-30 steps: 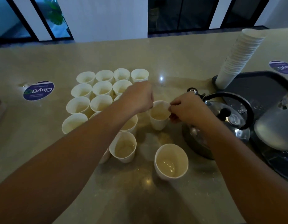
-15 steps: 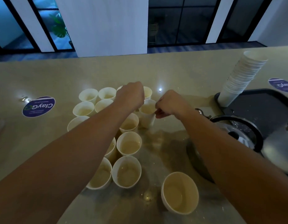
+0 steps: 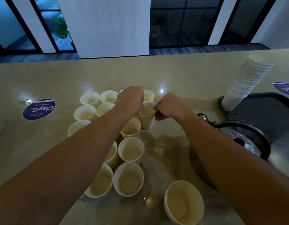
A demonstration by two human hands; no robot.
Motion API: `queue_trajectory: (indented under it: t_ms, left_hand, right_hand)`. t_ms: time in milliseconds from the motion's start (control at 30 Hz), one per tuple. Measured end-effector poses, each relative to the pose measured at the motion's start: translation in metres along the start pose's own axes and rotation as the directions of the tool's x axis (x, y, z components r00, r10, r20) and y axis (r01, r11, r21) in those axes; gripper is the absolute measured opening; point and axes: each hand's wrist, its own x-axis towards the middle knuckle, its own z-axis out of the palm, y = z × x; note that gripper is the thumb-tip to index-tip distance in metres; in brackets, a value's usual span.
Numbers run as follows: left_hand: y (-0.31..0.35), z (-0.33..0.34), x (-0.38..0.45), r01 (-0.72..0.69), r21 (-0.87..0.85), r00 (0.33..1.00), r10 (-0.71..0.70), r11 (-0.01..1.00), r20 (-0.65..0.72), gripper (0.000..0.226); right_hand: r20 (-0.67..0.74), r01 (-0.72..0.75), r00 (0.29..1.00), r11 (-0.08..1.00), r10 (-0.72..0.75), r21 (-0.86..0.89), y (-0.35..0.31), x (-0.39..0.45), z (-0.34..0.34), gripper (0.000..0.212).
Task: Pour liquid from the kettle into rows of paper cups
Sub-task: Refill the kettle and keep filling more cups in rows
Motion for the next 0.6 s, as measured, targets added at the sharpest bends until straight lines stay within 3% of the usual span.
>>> queue_trajectory:
  t_ms: [167, 367, 600]
  left_hand:
    - [0.006, -0.012, -0.012, -0.013, -0.08, 0.999, 0.009, 0.997, -0.046, 0.021]
    - [0.039, -0.056, -0.053, -0.108, -0.194, 0.994, 0.102, 0.975, -0.041, 0.021]
    - [0.052, -0.078, -0.15, -0.131, -0.42, 0.984, 0.169, 0.898, 0.055, 0.022]
  right_hand:
    - [-0.065, 0.046, 0.997, 0.995, -0.052, -0.086, -0.005, -0.02, -0.013, 0.029]
    - [-0.109, 0.163, 0.977, 0.969, -0.185, -0.184, -0.008, -0.071, -0.052, 0.02]
    - [0.302, 0.305, 0.933, 0.877, -0.197, -0.372, 0.012, -0.167, -0.068, 0.019]
